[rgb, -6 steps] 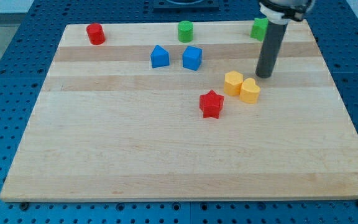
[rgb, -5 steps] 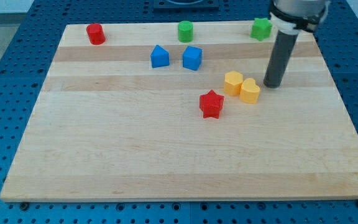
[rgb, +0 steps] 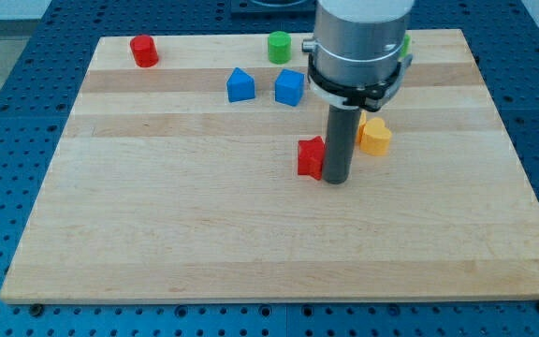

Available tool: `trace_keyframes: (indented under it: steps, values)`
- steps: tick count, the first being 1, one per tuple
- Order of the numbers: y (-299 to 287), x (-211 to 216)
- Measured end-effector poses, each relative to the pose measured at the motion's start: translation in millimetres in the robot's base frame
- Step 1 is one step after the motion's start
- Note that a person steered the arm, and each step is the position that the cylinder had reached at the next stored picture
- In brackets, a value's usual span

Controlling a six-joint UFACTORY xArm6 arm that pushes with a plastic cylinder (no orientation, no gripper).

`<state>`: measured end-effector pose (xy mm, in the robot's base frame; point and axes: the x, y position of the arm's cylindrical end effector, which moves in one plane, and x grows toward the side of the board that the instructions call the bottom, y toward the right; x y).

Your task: Move the red star below the red circle

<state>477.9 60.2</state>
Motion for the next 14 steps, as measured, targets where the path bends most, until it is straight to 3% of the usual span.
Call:
trace_keyframes:
  steps: [4,6,8,14]
  values:
    - [-5.0,-29.0]
    - [-50.5,-36.1]
    - [-57.6,-59.6]
    - [-226.5,-65.0]
